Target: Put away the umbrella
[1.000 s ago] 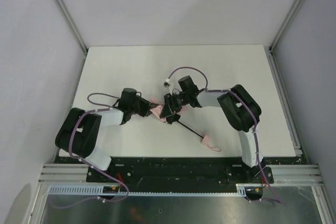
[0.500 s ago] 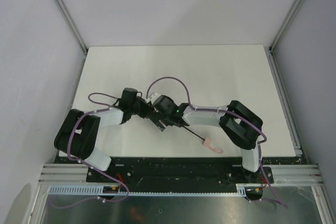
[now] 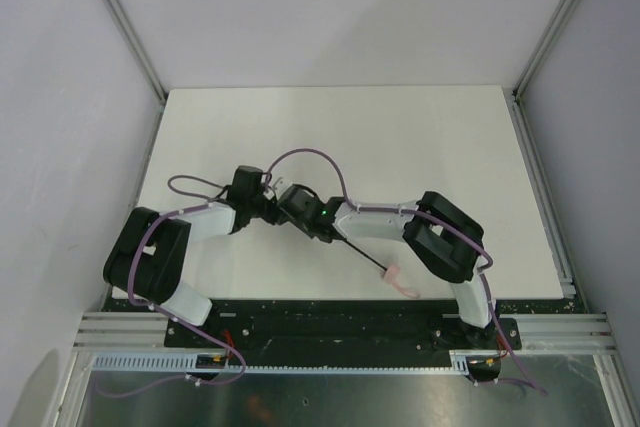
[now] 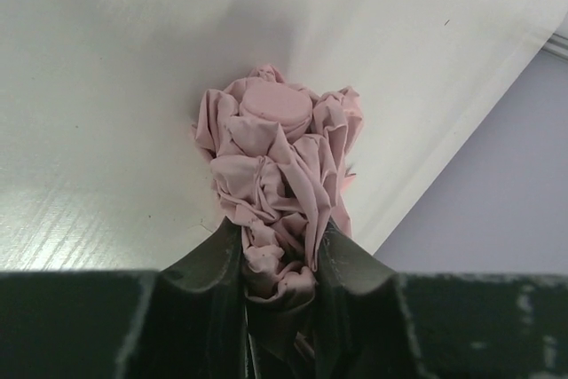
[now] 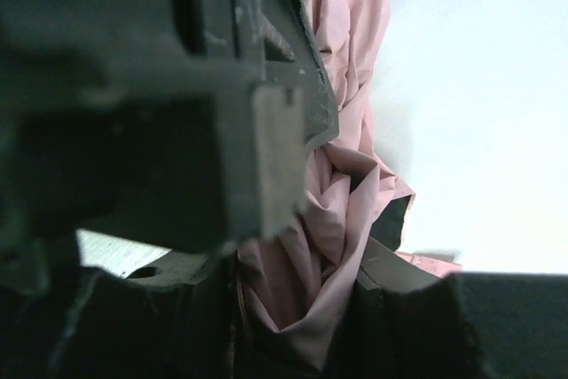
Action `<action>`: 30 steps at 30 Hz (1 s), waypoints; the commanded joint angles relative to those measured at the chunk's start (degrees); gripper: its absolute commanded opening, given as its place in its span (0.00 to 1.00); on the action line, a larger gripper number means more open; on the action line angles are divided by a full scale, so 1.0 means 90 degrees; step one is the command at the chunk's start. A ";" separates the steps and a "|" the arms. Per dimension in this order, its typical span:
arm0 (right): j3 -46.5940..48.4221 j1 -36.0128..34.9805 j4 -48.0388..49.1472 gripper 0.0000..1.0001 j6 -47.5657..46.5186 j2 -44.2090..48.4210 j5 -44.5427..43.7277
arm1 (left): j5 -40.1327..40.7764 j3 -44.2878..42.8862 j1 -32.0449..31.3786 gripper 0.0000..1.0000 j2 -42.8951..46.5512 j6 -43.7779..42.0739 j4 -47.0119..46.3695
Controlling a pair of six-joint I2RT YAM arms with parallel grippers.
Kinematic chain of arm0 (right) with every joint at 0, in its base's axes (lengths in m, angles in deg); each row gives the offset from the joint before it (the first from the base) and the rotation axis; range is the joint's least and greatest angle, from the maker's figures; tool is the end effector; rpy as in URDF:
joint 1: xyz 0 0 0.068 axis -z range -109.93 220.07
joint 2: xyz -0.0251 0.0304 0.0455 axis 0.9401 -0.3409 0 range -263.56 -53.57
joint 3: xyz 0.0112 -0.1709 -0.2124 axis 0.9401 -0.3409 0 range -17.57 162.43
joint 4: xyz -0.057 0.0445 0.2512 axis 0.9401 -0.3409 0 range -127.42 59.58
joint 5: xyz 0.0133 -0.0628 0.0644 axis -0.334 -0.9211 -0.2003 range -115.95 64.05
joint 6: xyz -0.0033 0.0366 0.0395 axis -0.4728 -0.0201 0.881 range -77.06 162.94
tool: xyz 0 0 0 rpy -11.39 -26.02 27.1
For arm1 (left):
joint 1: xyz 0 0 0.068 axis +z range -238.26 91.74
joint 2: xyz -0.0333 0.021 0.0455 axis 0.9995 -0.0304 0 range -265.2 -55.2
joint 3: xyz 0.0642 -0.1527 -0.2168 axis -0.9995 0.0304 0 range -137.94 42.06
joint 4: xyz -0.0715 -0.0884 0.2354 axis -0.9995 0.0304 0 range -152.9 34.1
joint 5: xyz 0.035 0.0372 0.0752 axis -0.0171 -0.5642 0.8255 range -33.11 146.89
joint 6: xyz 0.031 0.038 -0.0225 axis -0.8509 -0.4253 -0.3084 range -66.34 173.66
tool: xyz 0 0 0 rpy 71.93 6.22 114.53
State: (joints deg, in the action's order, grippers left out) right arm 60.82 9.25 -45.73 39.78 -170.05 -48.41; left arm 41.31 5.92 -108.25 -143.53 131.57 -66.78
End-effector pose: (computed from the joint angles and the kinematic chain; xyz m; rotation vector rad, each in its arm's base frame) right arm 0.2222 0.3700 0.1601 -1.1387 2.1208 -0.0348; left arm 0.2616 -0.1053 0.1398 -1.1759 2.4133 -1.0108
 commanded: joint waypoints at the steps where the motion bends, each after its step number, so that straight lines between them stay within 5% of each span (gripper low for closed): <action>1: -0.0065 0.0620 0.0120 0.00 0.0292 -0.0398 0.1478 | 0.0074 -0.0045 -0.0174 0.29 -0.0075 -0.0509 0.0920; 5: -0.0338 0.1192 0.0357 0.00 0.0375 -0.0462 0.3623 | 0.0125 -0.0032 -0.0177 0.89 -0.0018 -0.0818 0.0915; 7: -0.0462 0.1460 0.0550 0.00 0.0481 -0.0511 0.4672 | 0.0177 0.0025 -0.0180 0.97 -0.0002 -0.0882 0.0911; 12: -0.0577 0.1988 0.1087 0.00 0.0932 -0.0705 0.6789 | 0.0260 -0.0001 -0.0245 0.99 -0.0296 -0.0942 0.0872; 16: -0.0579 0.2186 0.1411 0.00 0.1258 -0.0874 0.7763 | 0.0370 0.0043 -0.0259 0.85 -0.0579 -0.0953 0.0683; 20: -0.0582 0.2233 0.1468 0.00 0.1331 -0.0892 0.8182 | 0.0230 0.0462 -0.0260 0.48 -0.0567 -0.0837 -0.0251; 28: -0.0579 0.2042 0.1095 0.00 0.1138 -0.0484 0.7619 | 0.0124 0.0539 -0.0269 0.05 -0.0599 -0.0811 -0.0730; 30: -0.0576 0.2014 0.0956 0.08 0.1214 -0.0304 0.7089 | 0.0108 0.0583 -0.0262 0.01 -0.0581 -0.0770 -0.0785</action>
State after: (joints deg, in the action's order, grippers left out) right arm 57.30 30.61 -30.71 50.03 -174.73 17.91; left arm 41.38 8.39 -108.75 -145.66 129.51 -74.84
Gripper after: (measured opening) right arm 0.421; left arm 0.230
